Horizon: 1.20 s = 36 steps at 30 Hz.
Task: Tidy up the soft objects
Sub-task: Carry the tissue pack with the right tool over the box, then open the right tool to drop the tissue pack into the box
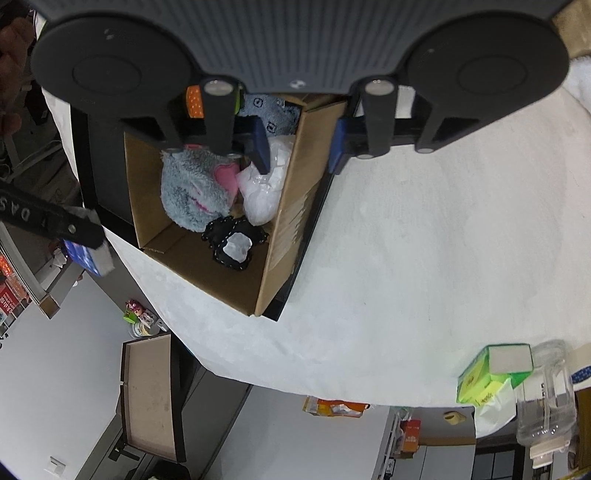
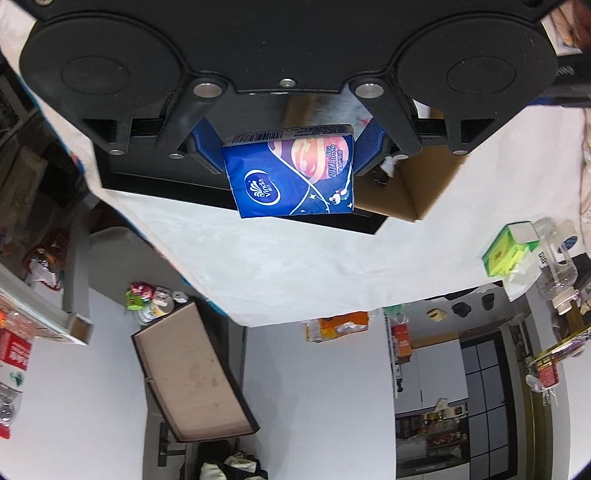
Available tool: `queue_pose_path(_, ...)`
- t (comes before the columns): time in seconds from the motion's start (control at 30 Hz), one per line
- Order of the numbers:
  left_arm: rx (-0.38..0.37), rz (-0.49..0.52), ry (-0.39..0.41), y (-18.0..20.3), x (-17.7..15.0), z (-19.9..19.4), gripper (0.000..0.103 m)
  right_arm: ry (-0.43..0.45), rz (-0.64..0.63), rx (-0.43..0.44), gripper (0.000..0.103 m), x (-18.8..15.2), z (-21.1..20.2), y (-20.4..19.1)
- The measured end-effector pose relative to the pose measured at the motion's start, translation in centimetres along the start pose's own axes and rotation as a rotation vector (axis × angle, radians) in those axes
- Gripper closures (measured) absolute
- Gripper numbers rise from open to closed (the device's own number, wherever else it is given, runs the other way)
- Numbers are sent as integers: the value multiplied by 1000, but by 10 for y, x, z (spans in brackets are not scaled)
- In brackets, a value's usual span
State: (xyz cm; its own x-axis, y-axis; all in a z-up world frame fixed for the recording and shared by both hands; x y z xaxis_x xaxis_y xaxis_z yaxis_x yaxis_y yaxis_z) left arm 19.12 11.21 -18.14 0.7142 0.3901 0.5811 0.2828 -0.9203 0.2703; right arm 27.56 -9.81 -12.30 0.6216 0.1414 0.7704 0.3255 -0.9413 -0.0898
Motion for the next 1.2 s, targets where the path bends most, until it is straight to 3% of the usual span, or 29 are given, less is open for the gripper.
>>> queue_pose_path(0.13, -12, -6, -5, -3, -1, 3, 88, -17, 21, 39, 30, 4, 6, -11)
queue_pose_path(0.7, -28, -27, -14, -8, -2, 5, 88, -136, 59, 122, 28, 13, 46, -35)
queue_pose_path(1.2, 2, -17, -10, -3, 3, -2, 87, -128, 112, 97, 27, 14, 35, -15)
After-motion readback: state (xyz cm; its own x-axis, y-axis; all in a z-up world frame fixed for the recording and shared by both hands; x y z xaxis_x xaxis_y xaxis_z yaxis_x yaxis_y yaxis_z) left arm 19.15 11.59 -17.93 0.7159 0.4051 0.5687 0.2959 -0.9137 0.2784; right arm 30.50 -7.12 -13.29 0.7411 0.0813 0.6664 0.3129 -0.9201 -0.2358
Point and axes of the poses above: each gripper's, at about its wrist camera, not at the fingertips, and z roughly the way its jaws point, y to its right, x to its top, the point moved 1 cm from there along z, roughly the way its jaws point, and after that the axes turned 5 degrees about z, right-handed, at the moved point
